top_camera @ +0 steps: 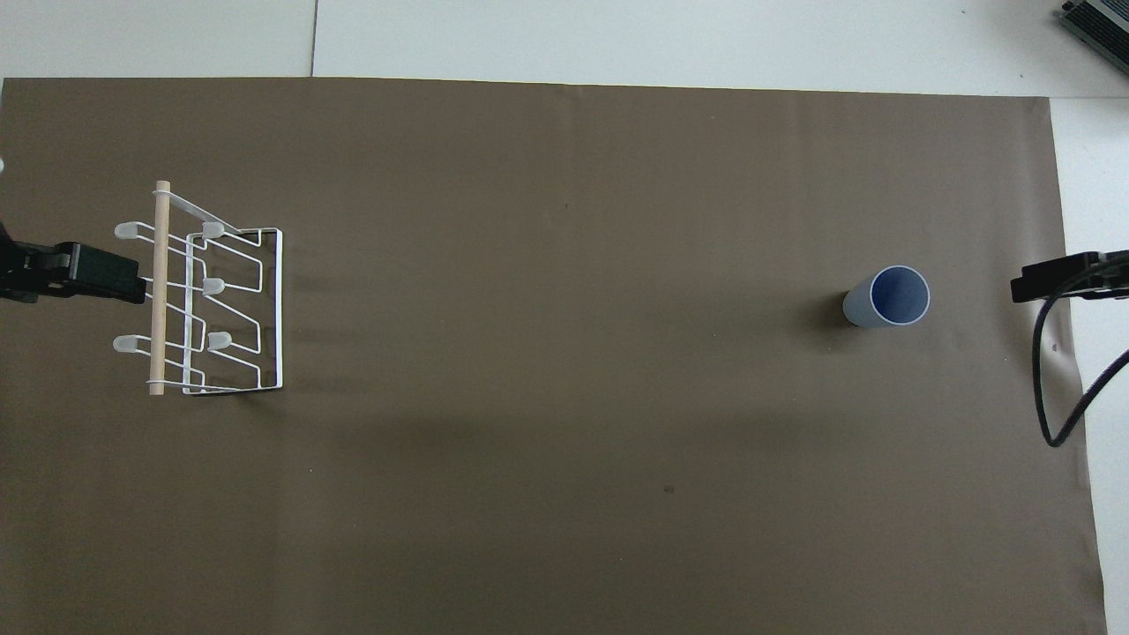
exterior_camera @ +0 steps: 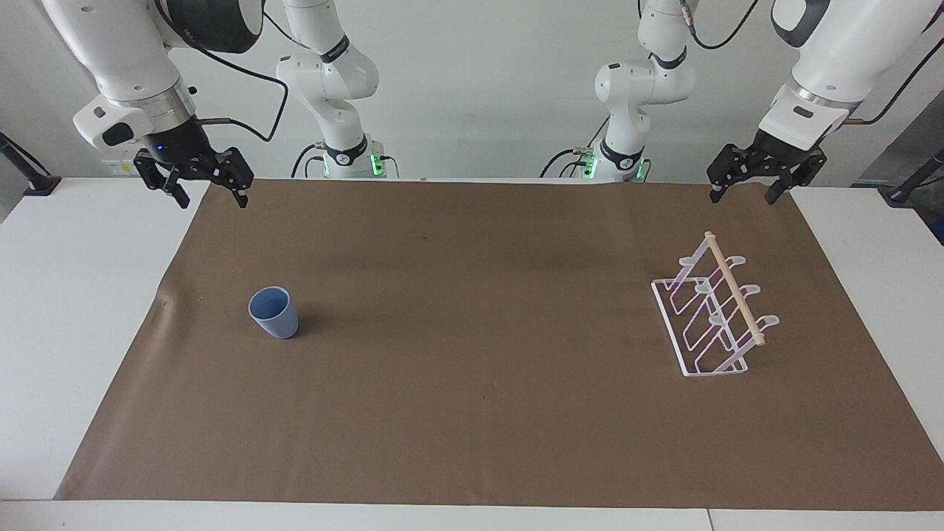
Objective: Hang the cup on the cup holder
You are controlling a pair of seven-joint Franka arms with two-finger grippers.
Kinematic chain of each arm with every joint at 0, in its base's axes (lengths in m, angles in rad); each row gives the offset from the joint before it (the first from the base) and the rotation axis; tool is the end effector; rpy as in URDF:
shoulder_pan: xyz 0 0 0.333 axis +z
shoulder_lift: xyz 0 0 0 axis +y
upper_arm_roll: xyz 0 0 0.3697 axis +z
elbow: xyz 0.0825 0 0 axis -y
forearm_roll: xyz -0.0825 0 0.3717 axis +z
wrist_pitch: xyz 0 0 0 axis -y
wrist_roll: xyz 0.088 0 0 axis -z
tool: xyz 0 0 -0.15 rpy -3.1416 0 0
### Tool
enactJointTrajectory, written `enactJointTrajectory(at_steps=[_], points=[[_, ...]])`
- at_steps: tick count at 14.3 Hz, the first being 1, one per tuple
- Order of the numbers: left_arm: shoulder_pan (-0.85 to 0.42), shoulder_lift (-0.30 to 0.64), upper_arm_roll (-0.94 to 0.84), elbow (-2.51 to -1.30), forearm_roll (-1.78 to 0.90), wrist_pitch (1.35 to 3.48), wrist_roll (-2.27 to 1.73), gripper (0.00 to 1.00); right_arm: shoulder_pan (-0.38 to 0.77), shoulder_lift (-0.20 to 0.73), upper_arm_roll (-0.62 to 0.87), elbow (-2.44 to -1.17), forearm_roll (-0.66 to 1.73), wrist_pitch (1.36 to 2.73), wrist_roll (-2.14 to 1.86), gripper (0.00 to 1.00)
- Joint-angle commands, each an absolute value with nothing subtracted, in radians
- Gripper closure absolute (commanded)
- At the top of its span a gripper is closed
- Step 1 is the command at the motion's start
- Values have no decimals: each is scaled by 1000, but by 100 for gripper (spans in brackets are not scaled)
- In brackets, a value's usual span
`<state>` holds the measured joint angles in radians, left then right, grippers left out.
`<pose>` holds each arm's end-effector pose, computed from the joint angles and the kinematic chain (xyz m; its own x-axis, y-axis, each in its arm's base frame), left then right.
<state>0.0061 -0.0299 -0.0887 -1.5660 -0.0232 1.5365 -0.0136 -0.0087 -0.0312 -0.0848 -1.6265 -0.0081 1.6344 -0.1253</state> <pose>0.5260 -0.0479 0.6503 0.9976 -0.0697 0.0000 -0.0697 -0.9974 0.0205 0.5358 -0.0522 0.6320 0.9988 0.0323 0.0380 0.0319 -0.9994 0.0103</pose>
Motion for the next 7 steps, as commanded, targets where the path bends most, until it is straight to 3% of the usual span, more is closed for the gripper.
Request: enactJointTrajectory(at_steps=[1, 4, 7], points=[[6, -55, -87, -1597, -9, 1557, 0, 0, -20, -55, -75, -1658, -12, 1666, -153, 0], [3, -55, -87, -1594, -9, 1557, -2, 0, -18, -55, -75, -1667, -11, 1709, -152, 0], [5, -55, -87, -1598, -9, 1566, 0, 0, -21, -58, -75, -1768, -11, 1888, -150, 0]])
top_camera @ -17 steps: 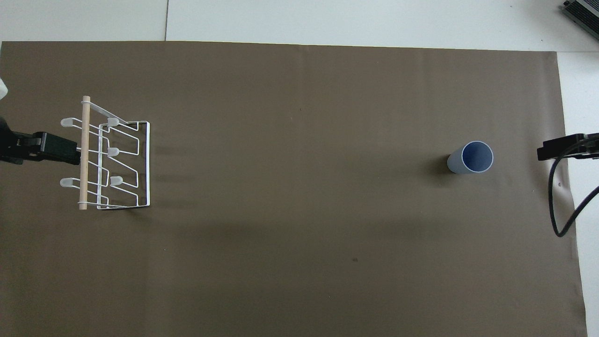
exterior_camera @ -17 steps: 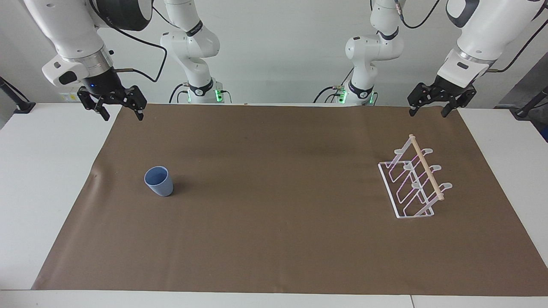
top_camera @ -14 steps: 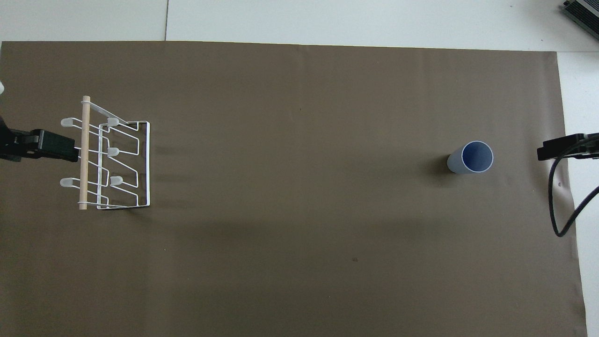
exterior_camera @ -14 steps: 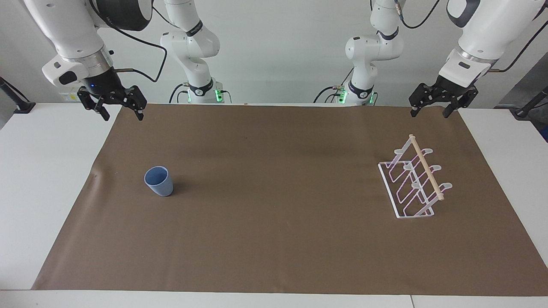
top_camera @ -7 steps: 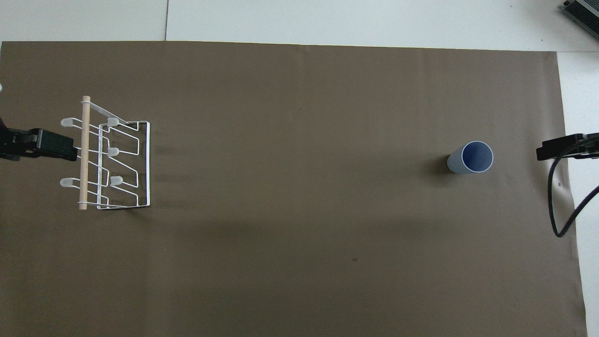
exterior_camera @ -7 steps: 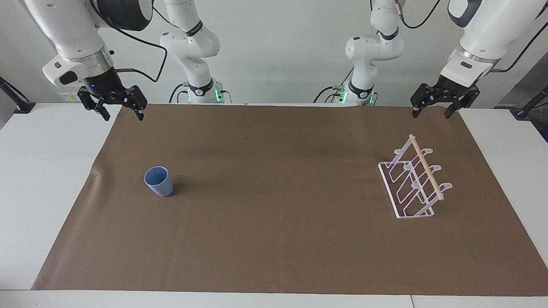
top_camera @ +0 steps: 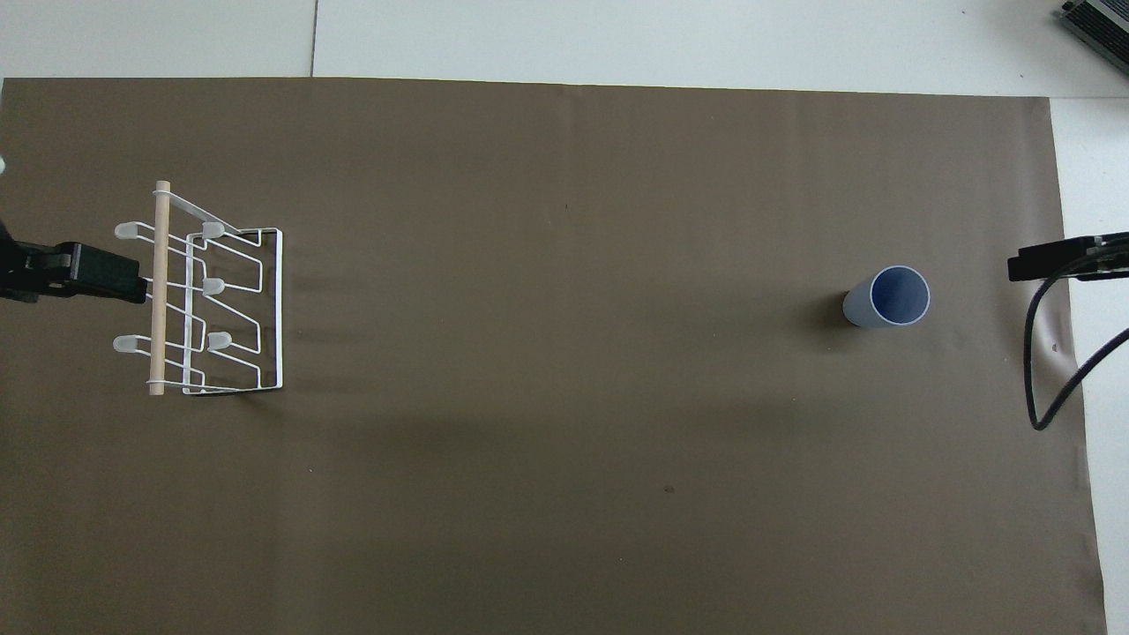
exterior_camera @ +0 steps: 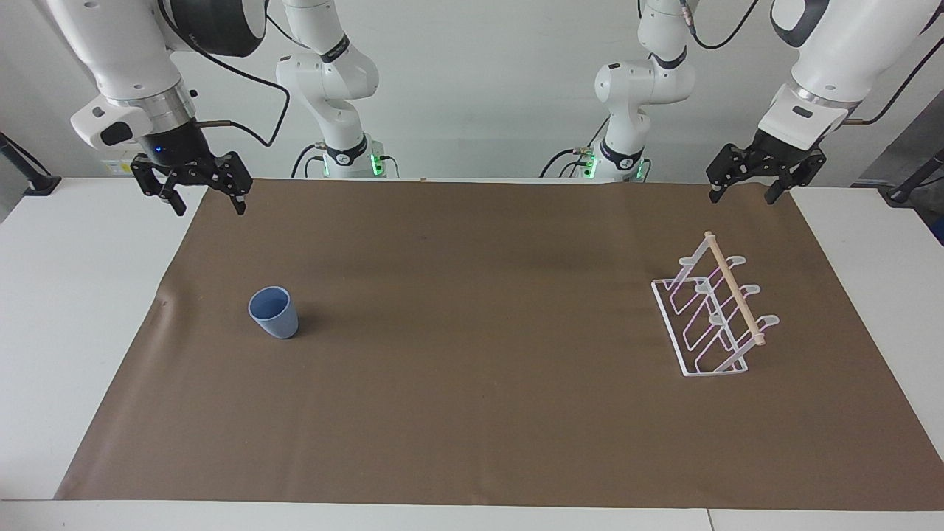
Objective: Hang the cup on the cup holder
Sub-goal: 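Reach the right gripper to the blue cup rim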
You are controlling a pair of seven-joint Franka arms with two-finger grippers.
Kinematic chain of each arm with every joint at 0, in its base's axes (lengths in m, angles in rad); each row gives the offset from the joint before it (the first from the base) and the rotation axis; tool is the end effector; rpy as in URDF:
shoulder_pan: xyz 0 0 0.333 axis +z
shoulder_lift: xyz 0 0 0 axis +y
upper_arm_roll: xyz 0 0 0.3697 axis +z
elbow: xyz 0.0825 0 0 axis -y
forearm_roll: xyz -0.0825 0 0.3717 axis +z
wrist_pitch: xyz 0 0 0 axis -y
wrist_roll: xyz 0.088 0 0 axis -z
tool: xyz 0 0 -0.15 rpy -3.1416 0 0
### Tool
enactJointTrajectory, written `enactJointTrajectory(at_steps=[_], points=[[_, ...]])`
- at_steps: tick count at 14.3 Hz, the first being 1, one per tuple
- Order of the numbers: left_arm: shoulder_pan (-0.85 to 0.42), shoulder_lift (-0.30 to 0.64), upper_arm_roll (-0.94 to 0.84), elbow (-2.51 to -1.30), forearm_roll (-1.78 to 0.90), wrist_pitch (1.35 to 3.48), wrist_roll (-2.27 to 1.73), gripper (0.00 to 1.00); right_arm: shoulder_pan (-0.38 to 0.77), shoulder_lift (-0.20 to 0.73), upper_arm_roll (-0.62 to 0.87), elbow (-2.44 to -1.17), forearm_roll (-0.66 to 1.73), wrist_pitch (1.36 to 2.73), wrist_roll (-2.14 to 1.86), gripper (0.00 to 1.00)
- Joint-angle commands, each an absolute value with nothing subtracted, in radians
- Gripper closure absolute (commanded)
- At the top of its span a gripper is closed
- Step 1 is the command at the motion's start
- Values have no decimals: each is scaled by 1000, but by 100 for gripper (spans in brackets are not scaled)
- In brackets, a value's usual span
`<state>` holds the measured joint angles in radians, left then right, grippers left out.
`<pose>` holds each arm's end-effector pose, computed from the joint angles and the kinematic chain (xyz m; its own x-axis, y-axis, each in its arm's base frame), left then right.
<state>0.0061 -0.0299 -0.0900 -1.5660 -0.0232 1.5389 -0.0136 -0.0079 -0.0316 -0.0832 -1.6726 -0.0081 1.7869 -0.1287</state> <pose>0.5263 -0.0486 0.6506 0.9975 -0.0709 0.0024 -0.0710 -0.9973 0.0205 0.5538 -0.0524 0.6257 0.9889 0.0399 0.1434 0.0369 -0.9990 0.0241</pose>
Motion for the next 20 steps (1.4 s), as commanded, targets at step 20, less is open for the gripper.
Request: enactJointTrajectory(at_steps=[20], points=[[6, -57, -84, -1589, -9, 1586, -12, 0, -31, 115, -81, -2083, -9, 2394, -152, 0]])
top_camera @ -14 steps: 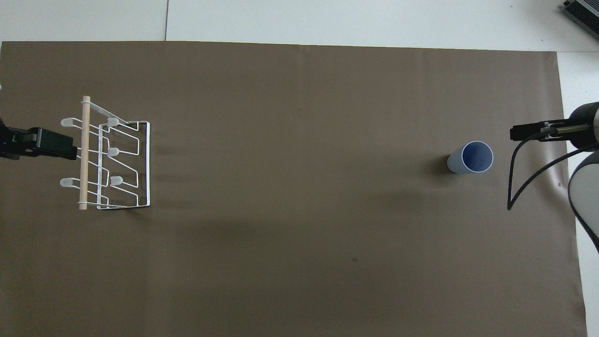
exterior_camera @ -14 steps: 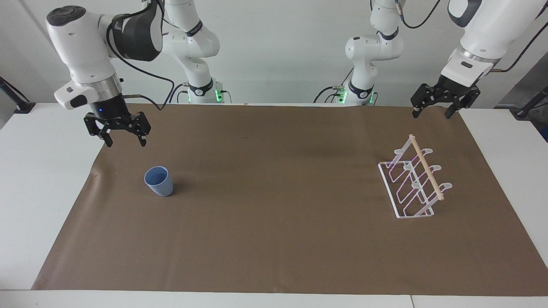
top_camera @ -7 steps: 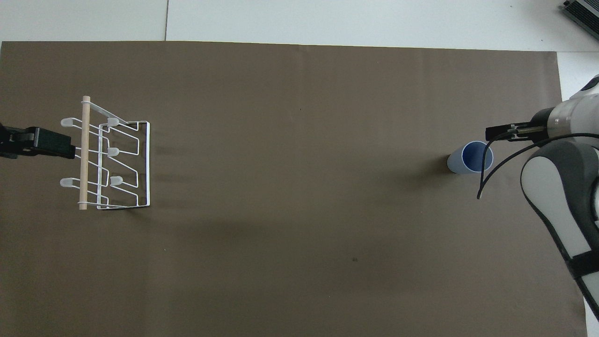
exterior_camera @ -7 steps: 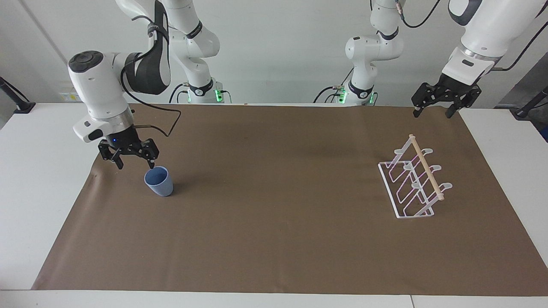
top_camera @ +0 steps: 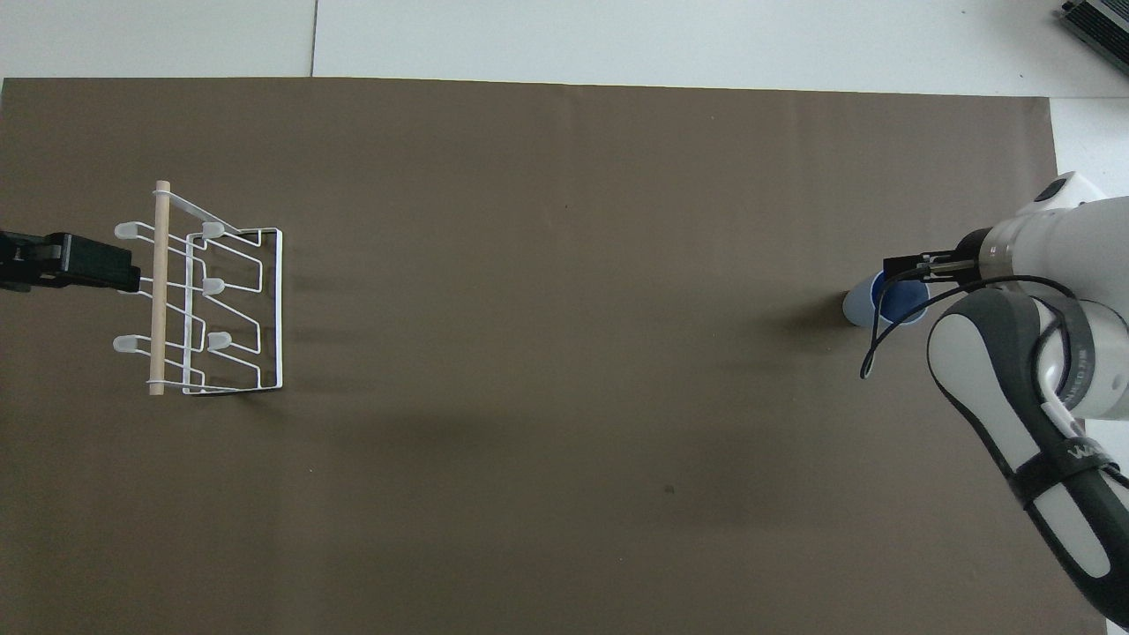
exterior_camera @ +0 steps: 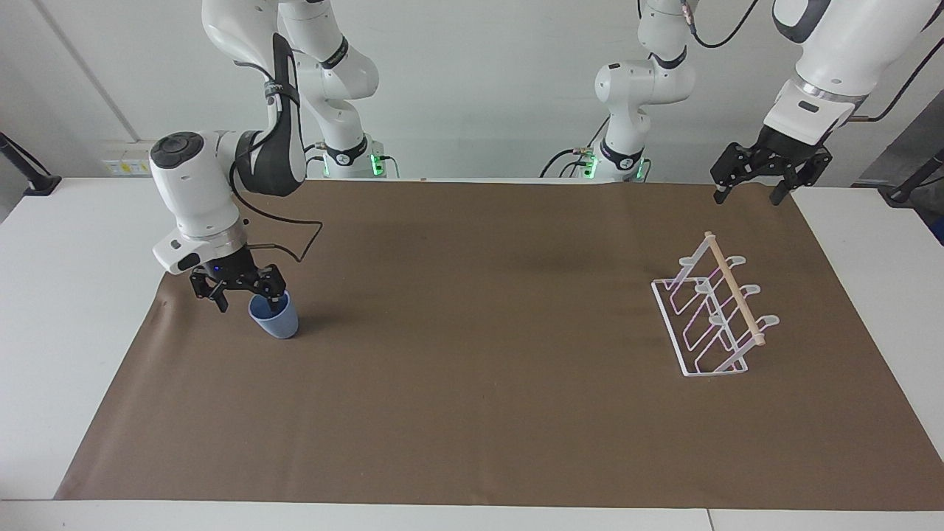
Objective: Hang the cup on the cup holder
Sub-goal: 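Reach the right gripper to the blue cup rim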
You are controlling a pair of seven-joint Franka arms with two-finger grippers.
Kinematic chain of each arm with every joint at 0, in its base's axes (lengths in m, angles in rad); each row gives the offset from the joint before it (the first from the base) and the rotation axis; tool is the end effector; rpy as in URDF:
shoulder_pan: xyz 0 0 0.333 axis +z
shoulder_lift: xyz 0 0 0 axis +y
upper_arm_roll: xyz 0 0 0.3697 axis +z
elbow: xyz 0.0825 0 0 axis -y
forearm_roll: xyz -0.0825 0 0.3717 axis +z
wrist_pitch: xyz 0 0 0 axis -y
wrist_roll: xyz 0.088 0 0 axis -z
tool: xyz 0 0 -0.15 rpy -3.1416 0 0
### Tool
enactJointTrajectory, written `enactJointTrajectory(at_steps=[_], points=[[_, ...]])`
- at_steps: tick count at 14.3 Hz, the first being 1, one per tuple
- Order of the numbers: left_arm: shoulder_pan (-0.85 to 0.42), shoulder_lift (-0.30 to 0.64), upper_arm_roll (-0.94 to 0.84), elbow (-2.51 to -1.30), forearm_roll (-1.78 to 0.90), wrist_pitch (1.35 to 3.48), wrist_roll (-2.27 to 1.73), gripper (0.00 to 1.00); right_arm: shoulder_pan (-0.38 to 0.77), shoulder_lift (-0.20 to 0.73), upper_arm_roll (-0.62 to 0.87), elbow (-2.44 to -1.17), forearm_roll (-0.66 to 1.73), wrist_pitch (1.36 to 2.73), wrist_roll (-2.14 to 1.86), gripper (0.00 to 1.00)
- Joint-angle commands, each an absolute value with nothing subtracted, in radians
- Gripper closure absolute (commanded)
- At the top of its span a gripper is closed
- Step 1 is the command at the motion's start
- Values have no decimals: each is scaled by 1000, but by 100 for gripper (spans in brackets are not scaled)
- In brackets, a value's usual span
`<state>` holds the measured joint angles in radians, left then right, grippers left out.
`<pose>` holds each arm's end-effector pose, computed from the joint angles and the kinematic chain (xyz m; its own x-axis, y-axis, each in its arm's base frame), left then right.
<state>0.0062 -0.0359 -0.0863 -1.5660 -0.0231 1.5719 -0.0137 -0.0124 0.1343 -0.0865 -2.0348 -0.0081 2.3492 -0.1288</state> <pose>0.5294 -0.0469 0.6567 0.9969 -0.0663 0.0414 -0.0672 -0.9975 0.0206 0.5954 -0.0580 0.4156 0.9836 0.0399 0.1757 0.0332 -0.9986 0.0412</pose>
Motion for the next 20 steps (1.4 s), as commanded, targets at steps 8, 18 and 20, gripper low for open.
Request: enactJointTrajectory(at_steps=[8, 18, 20], points=[[0, -60, -86, -1603, -9, 1627, -3, 0, -48, 118, -83, -2134, -9, 2444, -149, 0], [-3, -64, -86, -1611, -9, 1614, -2, 0, -46, 126, -83, -2175, -9, 2507, -150, 0], [-3, -64, -86, -1611, -9, 1614, -2, 0, -46, 126, -83, -2175, -9, 2507, -152, 12]])
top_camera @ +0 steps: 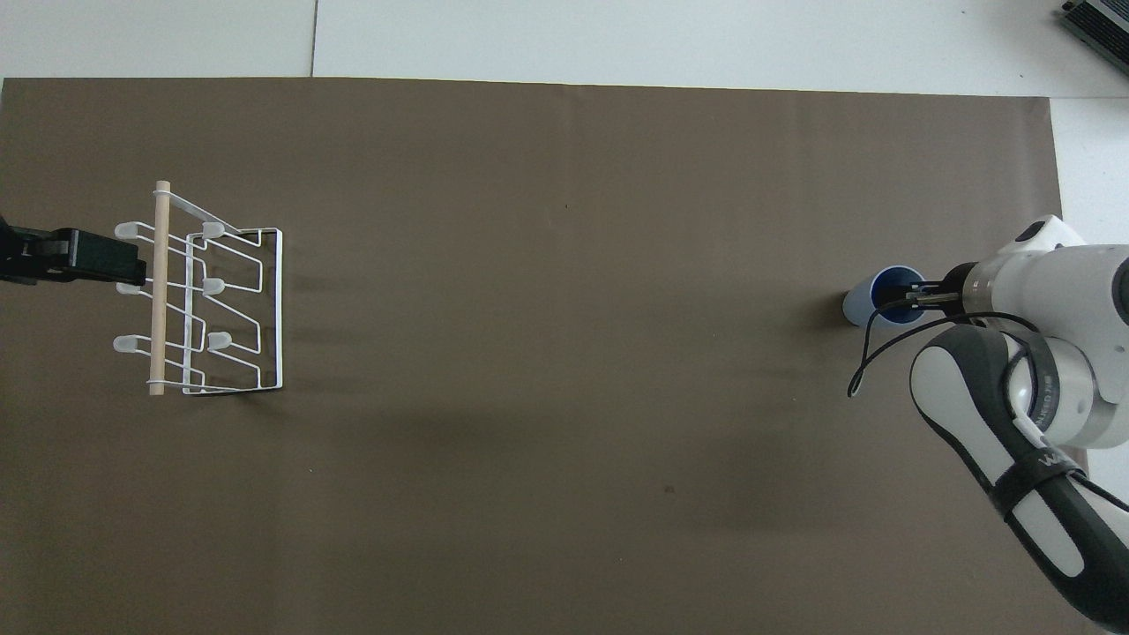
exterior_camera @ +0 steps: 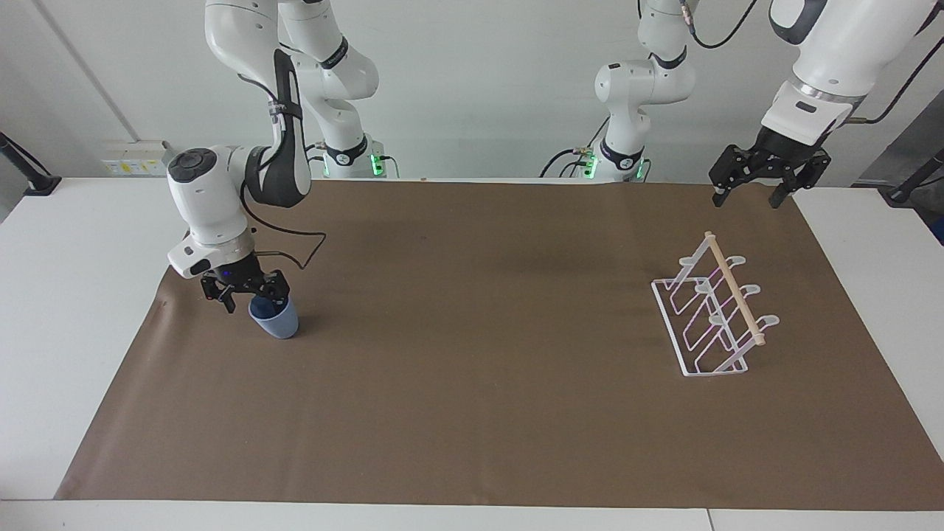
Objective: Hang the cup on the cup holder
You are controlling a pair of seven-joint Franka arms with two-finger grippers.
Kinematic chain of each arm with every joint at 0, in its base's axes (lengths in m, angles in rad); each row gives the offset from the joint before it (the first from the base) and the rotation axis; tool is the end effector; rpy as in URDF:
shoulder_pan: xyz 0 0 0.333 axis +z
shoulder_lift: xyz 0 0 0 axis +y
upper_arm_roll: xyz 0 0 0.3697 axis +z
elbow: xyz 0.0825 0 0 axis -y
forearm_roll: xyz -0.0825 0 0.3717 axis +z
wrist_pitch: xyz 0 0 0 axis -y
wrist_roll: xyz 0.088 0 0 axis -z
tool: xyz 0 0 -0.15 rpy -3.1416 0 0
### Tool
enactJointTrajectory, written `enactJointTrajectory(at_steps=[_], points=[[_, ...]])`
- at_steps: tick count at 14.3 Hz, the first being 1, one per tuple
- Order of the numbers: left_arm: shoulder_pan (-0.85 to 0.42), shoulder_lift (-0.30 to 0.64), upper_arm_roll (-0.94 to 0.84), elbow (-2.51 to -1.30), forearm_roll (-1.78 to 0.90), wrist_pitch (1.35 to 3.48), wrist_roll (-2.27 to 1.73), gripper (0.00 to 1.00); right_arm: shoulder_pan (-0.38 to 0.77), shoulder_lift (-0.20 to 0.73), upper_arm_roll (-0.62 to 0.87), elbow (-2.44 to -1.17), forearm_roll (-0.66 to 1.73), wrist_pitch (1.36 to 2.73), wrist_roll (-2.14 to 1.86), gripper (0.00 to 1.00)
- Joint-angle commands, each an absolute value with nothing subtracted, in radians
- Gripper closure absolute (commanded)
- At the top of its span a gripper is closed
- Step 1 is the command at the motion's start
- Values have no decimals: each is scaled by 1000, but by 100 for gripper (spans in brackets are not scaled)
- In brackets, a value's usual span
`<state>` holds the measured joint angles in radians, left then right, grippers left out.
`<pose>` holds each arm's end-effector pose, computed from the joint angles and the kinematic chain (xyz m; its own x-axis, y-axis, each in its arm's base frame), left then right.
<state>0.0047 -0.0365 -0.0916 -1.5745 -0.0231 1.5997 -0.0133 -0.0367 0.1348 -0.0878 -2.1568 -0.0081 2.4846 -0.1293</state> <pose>0.5325 -0.0509 0.6558 0.9955 -0.0729 0.0612 -0.0742 -0.9970 0.0206 0.5759 -0.0713 0.3749 0.9820 0.0165 0.1883 0.0086 -0.9991 0.0425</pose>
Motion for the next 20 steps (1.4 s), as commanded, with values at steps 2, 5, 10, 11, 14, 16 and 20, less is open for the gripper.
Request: enactJointTrajectory(at_steps=[2, 5, 10, 11, 14, 16, 20], points=[[3, -64, -86, -1611, -9, 1624, -2, 0, -41, 126, -83, -2175, -9, 2505, -150, 29], [6, -64, -87, -1611, -9, 1631, 11, 0, -38, 126, -83, -2175, -9, 2503, -149, 44], [-3, -72, -84, -1624, -9, 1597, 26, 0, -35, 124, -83, -2175, -9, 2497, -147, 73], [-5, -74, -86, -1624, -9, 1592, 25, 0, -34, 124, -83, -2175, -9, 2496, -143, 80], [-5, -72, -86, -1623, -8, 1600, 28, 0, -34, 124, -83, -2174, -9, 2493, -141, 96], [-6, -72, -84, -1624, -6, 1585, 28, 0, -34, 124, -81, -2174, -9, 2493, -141, 100], [-6, -71, -87, -1615, 17, 1582, 35, 0, -34, 126, -81, -2169, -9, 2493, -141, 100]])
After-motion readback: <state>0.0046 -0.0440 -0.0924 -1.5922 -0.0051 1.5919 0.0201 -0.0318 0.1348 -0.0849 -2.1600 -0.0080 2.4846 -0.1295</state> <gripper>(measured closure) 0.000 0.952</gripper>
